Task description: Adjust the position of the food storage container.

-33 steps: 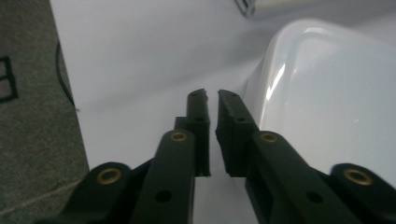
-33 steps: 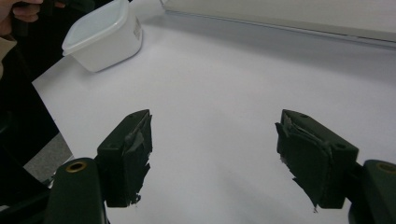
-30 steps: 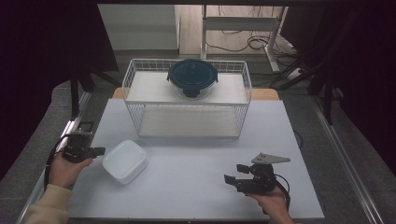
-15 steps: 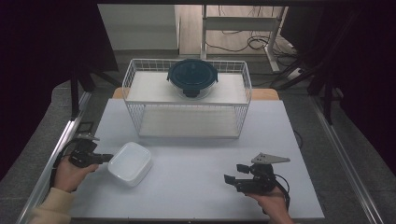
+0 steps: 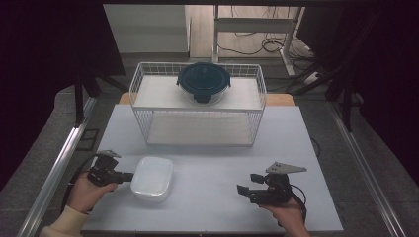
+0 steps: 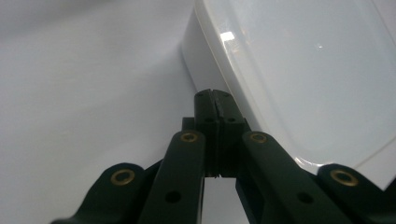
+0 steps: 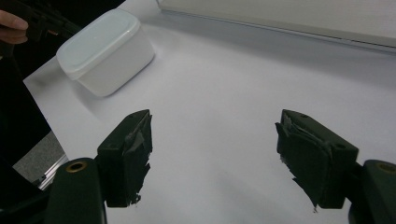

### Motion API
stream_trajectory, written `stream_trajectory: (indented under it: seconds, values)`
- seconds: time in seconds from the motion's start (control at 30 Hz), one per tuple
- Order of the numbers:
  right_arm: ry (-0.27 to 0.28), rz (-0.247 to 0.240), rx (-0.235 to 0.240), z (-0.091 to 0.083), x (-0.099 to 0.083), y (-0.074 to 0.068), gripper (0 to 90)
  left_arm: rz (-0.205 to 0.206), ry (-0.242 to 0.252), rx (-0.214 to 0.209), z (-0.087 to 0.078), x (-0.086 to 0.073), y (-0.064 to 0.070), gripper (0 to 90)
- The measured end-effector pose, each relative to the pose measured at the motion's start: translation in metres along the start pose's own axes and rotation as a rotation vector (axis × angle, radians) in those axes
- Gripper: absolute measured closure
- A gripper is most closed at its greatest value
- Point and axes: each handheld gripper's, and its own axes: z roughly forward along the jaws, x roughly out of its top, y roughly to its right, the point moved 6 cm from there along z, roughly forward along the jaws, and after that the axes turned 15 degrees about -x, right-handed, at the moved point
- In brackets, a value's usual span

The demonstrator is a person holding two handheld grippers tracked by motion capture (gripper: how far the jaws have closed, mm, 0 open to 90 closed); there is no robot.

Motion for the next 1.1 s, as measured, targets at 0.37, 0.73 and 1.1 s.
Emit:
stream_trajectory:
  seconds: [0.37, 0.73, 1.1]
  values:
    - [-0.011, -0.006, -0.002, 0.001, -0.001, -0.001, 26.3, 0.0, 0.03, -0.109, 0.029, 0.009, 0.024, 89.5]
    - [-0.016, -0.005, -0.001, 0.002, -0.002, 0.0, 26.3, -0.049, 0.055, -0.276, 0.05, 0.014, 0.037, 89.6]
    - [-0.026, -0.004, -0.001, 0.004, -0.004, 0.0, 26.3, -0.07, 0.091, -0.414, 0.067, 0.026, 0.059, 89.5]
